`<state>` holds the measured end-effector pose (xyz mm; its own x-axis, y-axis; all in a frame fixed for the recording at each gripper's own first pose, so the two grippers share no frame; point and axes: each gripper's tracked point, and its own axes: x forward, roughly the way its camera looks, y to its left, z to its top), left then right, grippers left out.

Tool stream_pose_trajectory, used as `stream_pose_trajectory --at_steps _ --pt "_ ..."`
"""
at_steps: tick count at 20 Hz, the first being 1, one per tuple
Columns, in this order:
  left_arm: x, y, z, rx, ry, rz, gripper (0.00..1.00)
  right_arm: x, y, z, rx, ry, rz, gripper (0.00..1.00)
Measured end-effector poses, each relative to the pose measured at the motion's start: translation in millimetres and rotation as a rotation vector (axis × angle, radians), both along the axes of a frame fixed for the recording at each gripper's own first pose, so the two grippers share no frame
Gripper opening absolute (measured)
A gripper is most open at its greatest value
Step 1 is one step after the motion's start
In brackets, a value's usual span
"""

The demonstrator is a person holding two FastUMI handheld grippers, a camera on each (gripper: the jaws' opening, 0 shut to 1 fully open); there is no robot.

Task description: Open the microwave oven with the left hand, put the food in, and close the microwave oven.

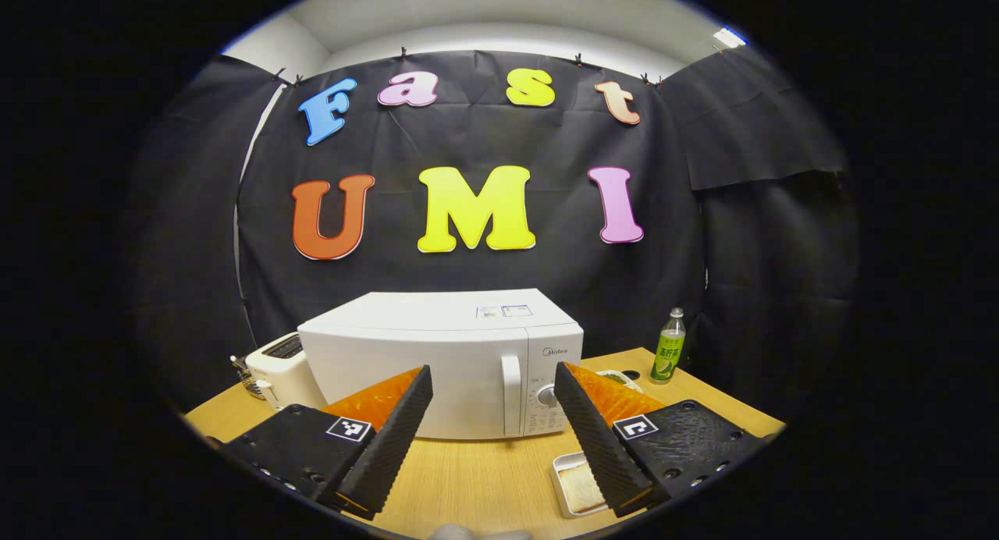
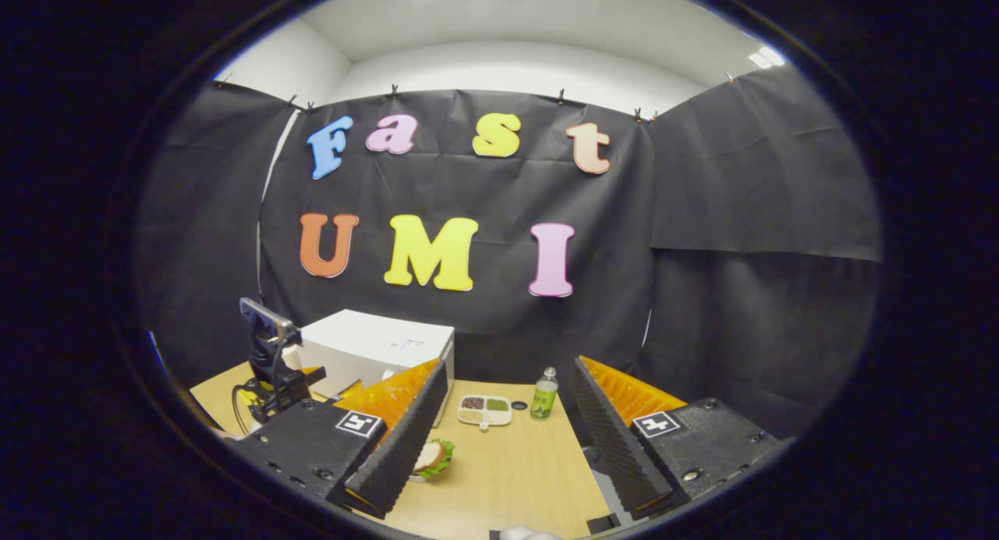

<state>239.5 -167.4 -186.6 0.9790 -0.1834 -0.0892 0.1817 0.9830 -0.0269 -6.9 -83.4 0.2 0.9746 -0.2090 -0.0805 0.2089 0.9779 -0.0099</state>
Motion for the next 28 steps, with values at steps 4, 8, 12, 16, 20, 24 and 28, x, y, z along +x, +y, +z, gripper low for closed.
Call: stream_pose_trajectory --at_steps 4,8,12,16,20,24,28 --pt "58 -17 -52 -0.011 0.046 0.034 0.94 -9 -14 -9 -0.02 0.044 -0.031 0.96" --pt "95 -27 -84 -0.009 0.063 0.049 0.87 -13 -27 -17 -0.044 0.084 -0.055 1.0" --pt "102 -44 -98 -0.055 0.077 -0.019 0.69 -12 -31 -23 -0.059 0.11 -0.051 0.96" --pt "103 -49 -98 -0.058 0.072 -0.055 0.28 -12 -31 -24 -0.067 0.119 -0.035 0.96" --pt "99 -47 -97 -0.076 0.073 -0.059 0.12 -15 -28 -23 -0.07 0.114 -0.024 0.96" --pt "97 -48 -95 -0.08 0.08 -0.084 0.07 -16 -26 -25 -0.055 0.116 -0.016 0.96" --pt "64 -37 -95 -0.064 0.047 -0.086 0.01 -14 -25 -24 -0.05 0.105 0.0 1.0"
